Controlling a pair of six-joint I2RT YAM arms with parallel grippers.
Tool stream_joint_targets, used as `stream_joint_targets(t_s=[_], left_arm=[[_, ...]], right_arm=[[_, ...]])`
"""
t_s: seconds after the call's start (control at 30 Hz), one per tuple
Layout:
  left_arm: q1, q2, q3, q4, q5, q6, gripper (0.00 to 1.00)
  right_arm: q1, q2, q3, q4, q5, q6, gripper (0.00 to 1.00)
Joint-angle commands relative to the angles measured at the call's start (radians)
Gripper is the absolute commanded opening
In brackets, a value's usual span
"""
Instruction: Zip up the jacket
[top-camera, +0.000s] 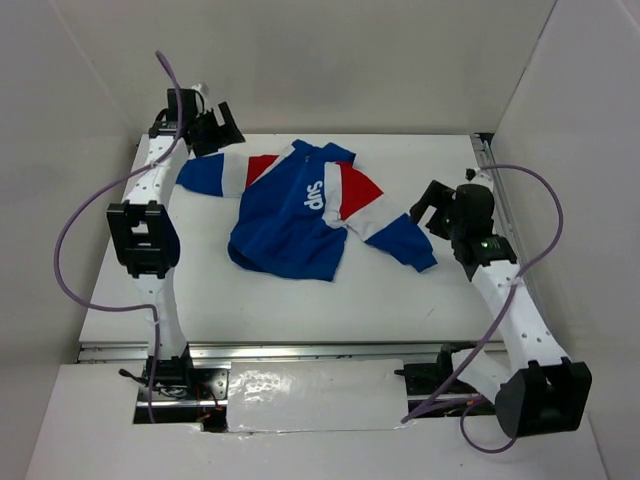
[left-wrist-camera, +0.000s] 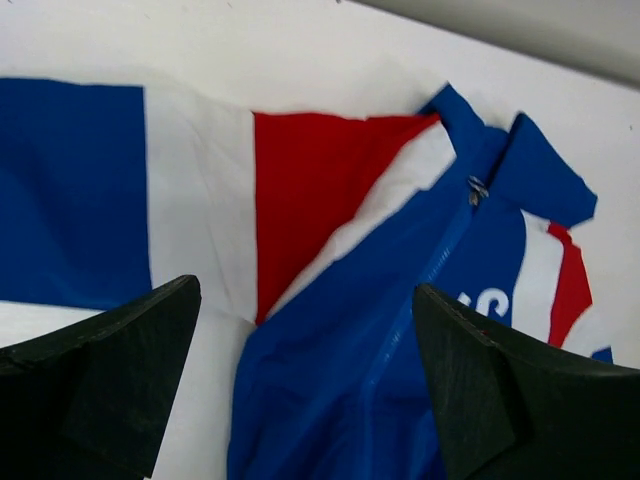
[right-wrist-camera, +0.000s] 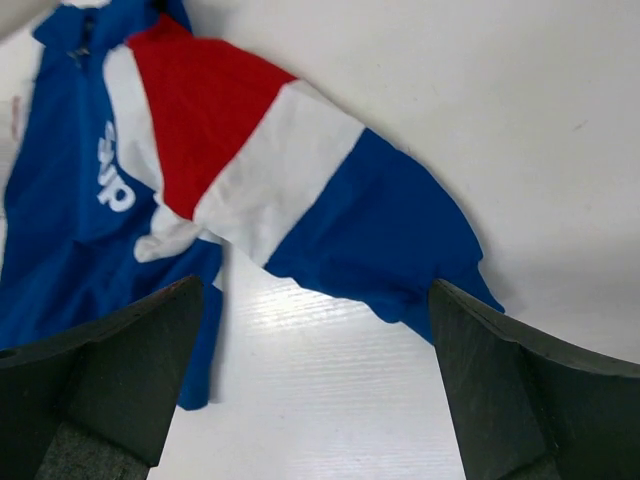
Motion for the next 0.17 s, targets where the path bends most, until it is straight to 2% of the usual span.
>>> stream_joint_targets(t_s=[0.0,0.13], left_arm=[[-0.059,-0.188,-0.058,0.017,-0.011,0.032,0.99],[-0.108,-0.325,-0.283,0.098,0.037,0.021,0.99]], right_arm=[[0.019,-0.072,-0.037,0.056,0.043,0.036,1.0],[0.025,-0.116,-0.059,0.061,0.057,0.029,1.0]])
